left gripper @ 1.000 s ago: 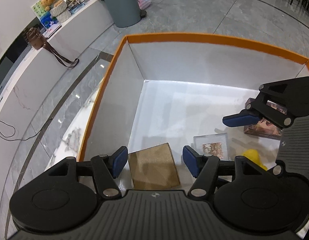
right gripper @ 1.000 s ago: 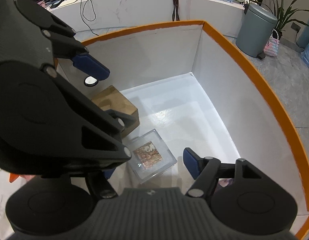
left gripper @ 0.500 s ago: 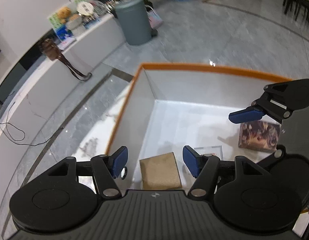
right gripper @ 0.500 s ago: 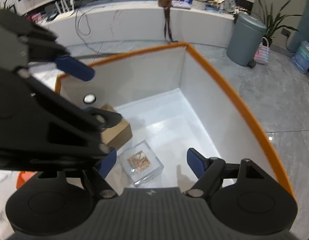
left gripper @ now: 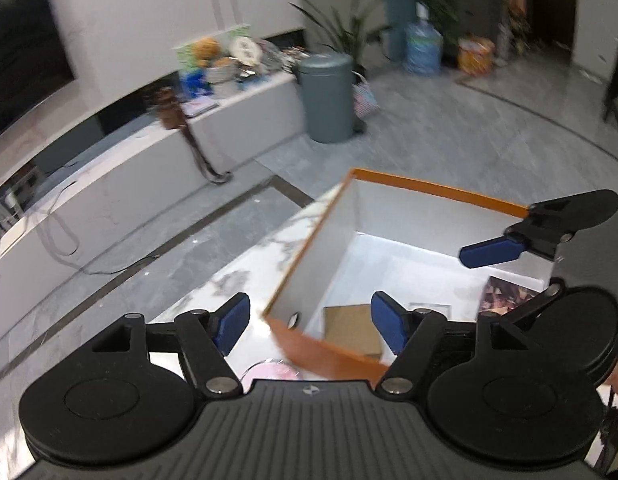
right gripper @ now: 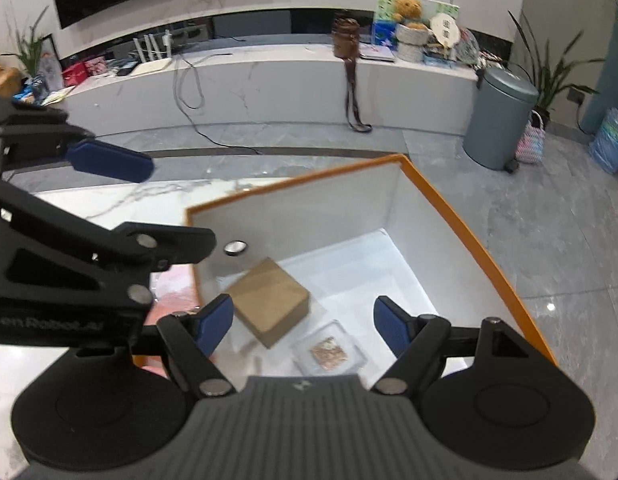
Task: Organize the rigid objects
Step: 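Lift both tools out of the orange box toward the cosmetics on the table, then lower the left tool over the grey-blue jar while the right tool approaches the pink pump bottle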
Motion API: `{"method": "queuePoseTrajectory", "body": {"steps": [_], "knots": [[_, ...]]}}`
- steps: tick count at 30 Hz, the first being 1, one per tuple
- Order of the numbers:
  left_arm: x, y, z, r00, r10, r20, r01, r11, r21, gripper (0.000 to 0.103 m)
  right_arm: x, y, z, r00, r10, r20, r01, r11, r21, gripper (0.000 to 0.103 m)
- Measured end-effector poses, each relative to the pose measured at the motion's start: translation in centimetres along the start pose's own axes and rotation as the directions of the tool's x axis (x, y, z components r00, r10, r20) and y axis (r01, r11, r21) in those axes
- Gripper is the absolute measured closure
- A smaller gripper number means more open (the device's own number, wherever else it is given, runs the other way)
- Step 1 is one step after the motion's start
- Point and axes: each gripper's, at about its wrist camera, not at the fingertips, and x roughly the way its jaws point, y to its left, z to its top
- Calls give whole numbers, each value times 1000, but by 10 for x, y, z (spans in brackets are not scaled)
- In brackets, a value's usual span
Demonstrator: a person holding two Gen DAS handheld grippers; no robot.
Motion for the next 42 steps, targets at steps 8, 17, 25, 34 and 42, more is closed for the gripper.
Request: {"method": "queuePoseTrajectory", "body": {"steps": [8,17,25,34,42], "knots": [[-25,38,-35,1000,-6,16,9,982,-189,21,-10,27,-3,999,29,14,-28,998,-52,27],[-33,55,-84,1000,2,-24,-9,961,-276,20,-8,64,-14,998,66,-13,-68,988,-141,27],[-33,56,-138,999,7,-43,-22,929,-370,20,1,94,-31,998,45,-47,-56,964,-259,24],[-35,75,-173,997,9,-79,-40,918,-395,20,-3,123,-37,995,90,-32,-96,947,-308,29],[-25,100,-202,995,15,-99,-59,889,-453,20,20,145,-54,990,78,-120,-120,912,-392,29]]}}
